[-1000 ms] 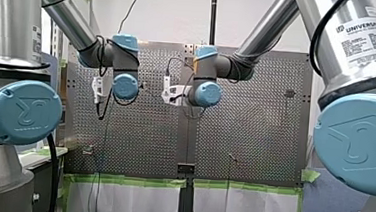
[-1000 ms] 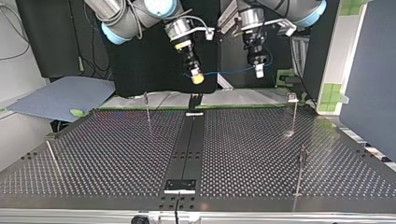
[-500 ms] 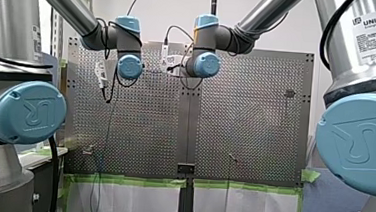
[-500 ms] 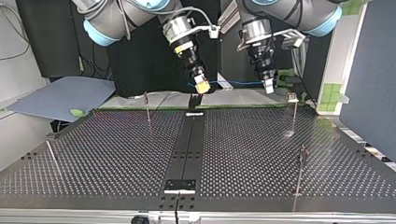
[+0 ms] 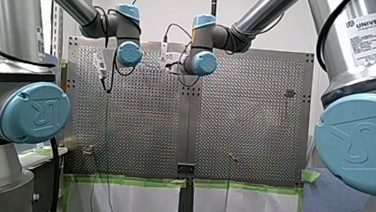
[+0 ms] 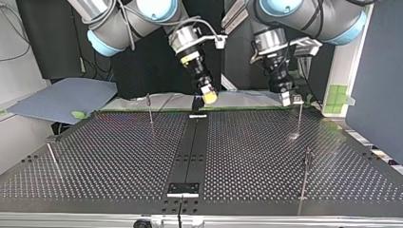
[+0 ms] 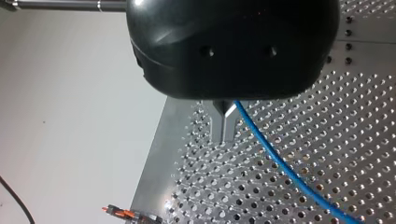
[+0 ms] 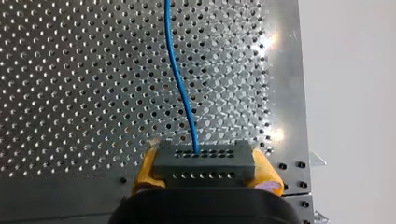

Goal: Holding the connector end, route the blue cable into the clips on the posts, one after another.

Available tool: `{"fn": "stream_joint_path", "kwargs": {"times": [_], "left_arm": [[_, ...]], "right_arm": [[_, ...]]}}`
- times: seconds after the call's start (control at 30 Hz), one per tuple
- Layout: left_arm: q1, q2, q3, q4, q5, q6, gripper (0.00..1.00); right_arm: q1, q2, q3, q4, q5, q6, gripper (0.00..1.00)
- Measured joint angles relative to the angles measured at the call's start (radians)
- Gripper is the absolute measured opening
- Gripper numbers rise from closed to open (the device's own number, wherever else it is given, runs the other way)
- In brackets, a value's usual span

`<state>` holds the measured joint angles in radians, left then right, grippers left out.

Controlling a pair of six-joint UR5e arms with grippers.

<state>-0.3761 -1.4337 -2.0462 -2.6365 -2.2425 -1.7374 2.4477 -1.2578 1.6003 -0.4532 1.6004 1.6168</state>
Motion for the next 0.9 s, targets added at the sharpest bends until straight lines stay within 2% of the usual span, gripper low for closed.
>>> {"fn": "stream_joint_path", "kwargs": {"times": [0.2, 0.47, 0.7, 0.9], "left_arm": [[0.012, 0.002, 0.014, -0.059, 0.011, -0.002, 0.00], [0.063, 0.014, 0.051, -0.134, 0.021, -0.002, 0.00], [0.096, 0.014, 0.110, -0.187, 0.032, -0.002, 0.00], [0.120, 0.014, 0.158, -0.208, 0.068, -0.003, 0.00]], "right_arm": [[0.004, 0.004, -0.047, 0.016, -0.017, 0.016, 0.00], [0.007, 0.007, -0.115, 0.045, -0.054, 0.047, 0.00], [0.003, 0.021, -0.136, 0.053, -0.058, 0.056, 0.00], [0.001, 0.058, -0.159, 0.061, -0.058, 0.067, 0.00]]}}
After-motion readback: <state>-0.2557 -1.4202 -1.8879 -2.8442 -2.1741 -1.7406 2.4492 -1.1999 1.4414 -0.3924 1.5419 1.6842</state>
